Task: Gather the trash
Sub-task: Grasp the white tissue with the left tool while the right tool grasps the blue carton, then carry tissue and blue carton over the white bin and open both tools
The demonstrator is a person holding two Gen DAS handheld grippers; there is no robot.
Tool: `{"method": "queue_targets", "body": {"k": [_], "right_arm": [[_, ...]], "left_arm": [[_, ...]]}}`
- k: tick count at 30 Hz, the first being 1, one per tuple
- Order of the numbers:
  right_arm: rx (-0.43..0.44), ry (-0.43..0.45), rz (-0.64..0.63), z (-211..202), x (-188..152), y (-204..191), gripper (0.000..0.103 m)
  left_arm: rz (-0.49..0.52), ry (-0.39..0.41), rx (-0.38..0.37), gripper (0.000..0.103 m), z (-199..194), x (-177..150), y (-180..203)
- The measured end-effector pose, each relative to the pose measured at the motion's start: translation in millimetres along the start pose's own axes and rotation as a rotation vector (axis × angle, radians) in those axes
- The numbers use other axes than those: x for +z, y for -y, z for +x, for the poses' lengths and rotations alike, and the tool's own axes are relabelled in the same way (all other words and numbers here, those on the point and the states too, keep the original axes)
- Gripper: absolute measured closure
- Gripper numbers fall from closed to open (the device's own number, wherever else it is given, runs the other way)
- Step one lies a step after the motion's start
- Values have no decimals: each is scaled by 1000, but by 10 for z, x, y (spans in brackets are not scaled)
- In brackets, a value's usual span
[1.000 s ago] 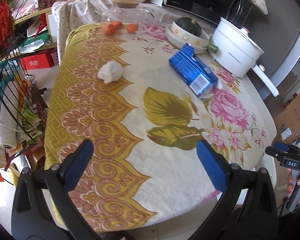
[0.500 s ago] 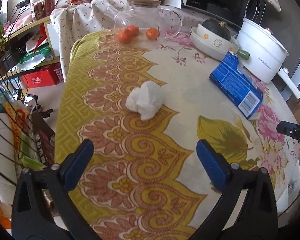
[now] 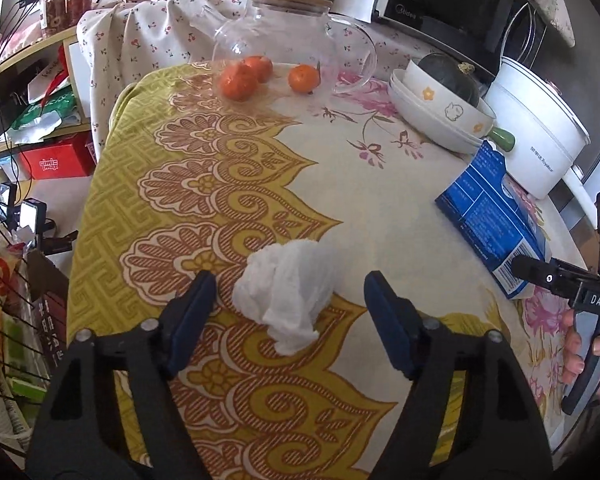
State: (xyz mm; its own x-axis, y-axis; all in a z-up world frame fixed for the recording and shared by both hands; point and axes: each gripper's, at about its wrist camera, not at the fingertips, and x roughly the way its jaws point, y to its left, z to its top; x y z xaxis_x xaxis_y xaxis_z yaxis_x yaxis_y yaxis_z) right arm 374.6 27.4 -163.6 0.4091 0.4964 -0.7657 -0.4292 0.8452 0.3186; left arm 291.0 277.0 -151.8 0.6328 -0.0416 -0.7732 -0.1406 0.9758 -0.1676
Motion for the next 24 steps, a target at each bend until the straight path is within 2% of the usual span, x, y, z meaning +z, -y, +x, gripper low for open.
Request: {"method": "queue_targets", "body": {"k": [3,4,5,7,14,24], "right_arm": [[-14,9,14,12,19,-35,20],[-10,4,17,11,23,-44,30],[1,-3,17,12,26,-42,47],[19,-12,7,-28,20,-79,52],[5,2,-85,-447,-130,-224,60],[-67,20,-106,-1260,-482,-106,61]], "left_arm": [[17,4,17,52,10,1,31],[25,2,23,61,7,-3,45],[30,-2,19,65,0,-10,61],[34,-8,17,69,-20,-21,94],[92,-24,-6,70,-231,-146,396],[171,-37,-53,71,-679,-459,1007]]}}
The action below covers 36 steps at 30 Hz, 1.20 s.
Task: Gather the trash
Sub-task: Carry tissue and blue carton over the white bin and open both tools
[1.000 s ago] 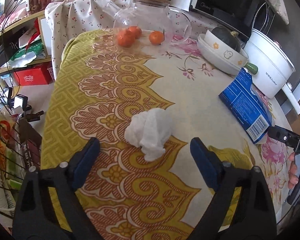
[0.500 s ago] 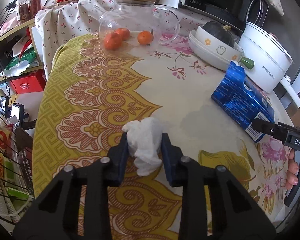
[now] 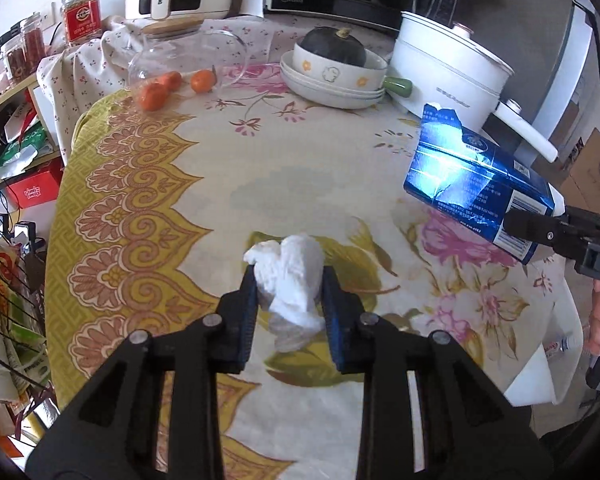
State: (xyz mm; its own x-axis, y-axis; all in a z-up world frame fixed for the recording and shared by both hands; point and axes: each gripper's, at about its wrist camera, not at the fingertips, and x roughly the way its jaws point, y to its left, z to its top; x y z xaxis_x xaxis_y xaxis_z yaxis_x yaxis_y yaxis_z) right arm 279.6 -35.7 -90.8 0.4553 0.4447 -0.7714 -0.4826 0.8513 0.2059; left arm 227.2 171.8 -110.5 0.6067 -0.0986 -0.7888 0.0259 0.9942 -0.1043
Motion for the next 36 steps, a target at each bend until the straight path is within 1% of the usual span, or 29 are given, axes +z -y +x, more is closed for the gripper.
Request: {"method": "queue_targets", "body": {"k": [12,19,23,29,36], "right_arm": [[-71,17,20,-864,-530,213,61],[-94,3,51,-1223,-870,357,60],[-129,-39,82,-1318,-1084,511,60],[-172,-121,190,-1472,-1359,827,60],[-213,-134,250,-1770,-1660,1174,60]], "left_arm": [[88,9,-104,71,-465,-244,893],[90,-13,-175,71,-608,-416,1265],[103,-32,-211,71,-645,-493,1469],[117,-72,-278,71,-614,-586,1828],[206,-121,-349,71,-487,-701,2391]]}}
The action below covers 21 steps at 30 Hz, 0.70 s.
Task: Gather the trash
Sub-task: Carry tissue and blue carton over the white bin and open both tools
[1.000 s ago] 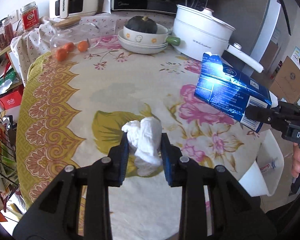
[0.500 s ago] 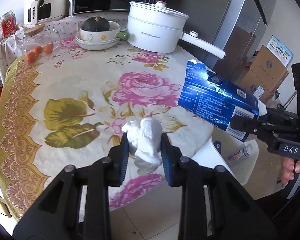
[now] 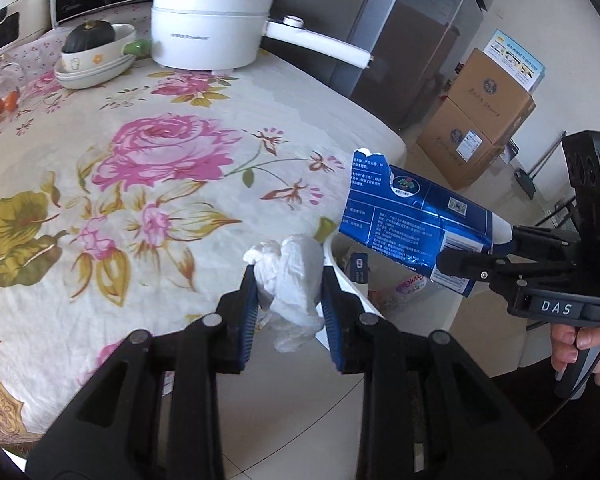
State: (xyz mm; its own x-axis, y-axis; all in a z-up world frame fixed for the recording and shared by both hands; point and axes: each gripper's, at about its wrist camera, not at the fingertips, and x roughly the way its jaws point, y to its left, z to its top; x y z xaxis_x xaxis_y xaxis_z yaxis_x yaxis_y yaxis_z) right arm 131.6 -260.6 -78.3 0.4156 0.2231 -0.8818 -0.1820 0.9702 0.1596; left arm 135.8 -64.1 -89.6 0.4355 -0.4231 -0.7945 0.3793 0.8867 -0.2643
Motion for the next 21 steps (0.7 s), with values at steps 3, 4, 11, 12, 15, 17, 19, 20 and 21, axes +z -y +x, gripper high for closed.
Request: {"method": "queue_targets", "body": {"k": [3,4,11,12,15,17,19,20,21], "right_arm": [[-29,-5,31,-50,-99,253,60],[-38,-10,43,-56,-130,336,60],[-87,-43,121,-85,-333,816,60],[-91,-45,130,-94,-359,871,60],[-112,-48,142,-109,-411,1003,60],[-125,-54,149,-116,-443,1077,59],[-134,-61,159,-117,-465,1146,59],[-137,-63,164,-120,-473,1175,59],[-139,-65,170,-122,-480,1203,59]], "left_arm": [[39,-27,-26,71,164,21,211],[51,-38,-34,71,224,25,279],[116,-106,-85,71,615,5,710],[124,-115,-94,71,670,-3,770],[148,-137,-119,71,823,-17,950],[163,-147,-131,71,905,-22,1055],[175,-156,-142,71,984,-15,1132],[180,-161,-149,71,1025,-13,1162],[184,-168,-158,69,1063,-13,1186]]}}
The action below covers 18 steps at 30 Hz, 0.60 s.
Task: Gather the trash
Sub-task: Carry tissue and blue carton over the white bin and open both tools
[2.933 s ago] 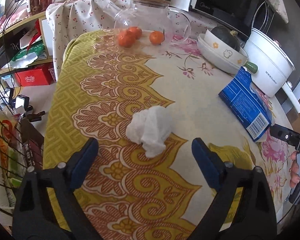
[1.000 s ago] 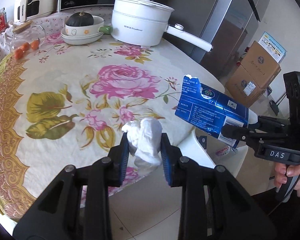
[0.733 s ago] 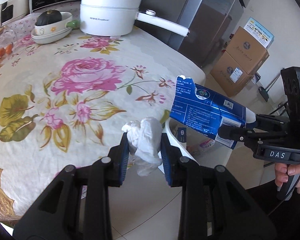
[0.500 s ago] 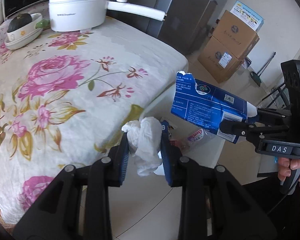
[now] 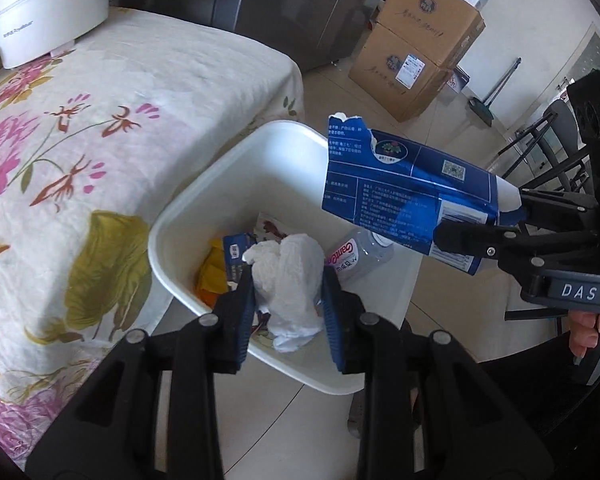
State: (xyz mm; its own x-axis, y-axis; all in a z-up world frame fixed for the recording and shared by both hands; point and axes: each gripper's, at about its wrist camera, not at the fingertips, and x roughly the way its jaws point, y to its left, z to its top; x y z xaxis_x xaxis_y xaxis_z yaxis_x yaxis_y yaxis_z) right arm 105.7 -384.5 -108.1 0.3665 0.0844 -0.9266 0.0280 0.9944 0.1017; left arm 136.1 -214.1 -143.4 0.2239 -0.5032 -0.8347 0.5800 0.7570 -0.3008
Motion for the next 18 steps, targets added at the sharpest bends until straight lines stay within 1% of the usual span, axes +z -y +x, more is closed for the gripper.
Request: {"method": "queue_targets", "body": {"k": [2,4,6,8,10,14,16,18], "right_arm": [[-3,-3,7,5,-1,33,59],[-8,-4,10,3,-4,63,59],[-13,-7,11,11,-3,90,59],[-15,-9,13,17,-1,113,59],[-19,-12,15,28,1,130,59],[-21,-18,20,40,10,141,59],[-23,-18,20,41,14,130,59],[-24,-17,18,45,16,137,59]], "left_arm": [[11,-21,-11,61,72,25,14],[9,-37,12,36,117,45,18],[-6,-42,50,28,132,64,-19],[-22,-56,65,26,135,79,-71],[-32,-60,95,21,123,75,-110],[-46,-64,133,19,77,34,-203],[-51,-66,156,15,57,11,-237],[-49,-68,172,13,32,-12,-258]]}}
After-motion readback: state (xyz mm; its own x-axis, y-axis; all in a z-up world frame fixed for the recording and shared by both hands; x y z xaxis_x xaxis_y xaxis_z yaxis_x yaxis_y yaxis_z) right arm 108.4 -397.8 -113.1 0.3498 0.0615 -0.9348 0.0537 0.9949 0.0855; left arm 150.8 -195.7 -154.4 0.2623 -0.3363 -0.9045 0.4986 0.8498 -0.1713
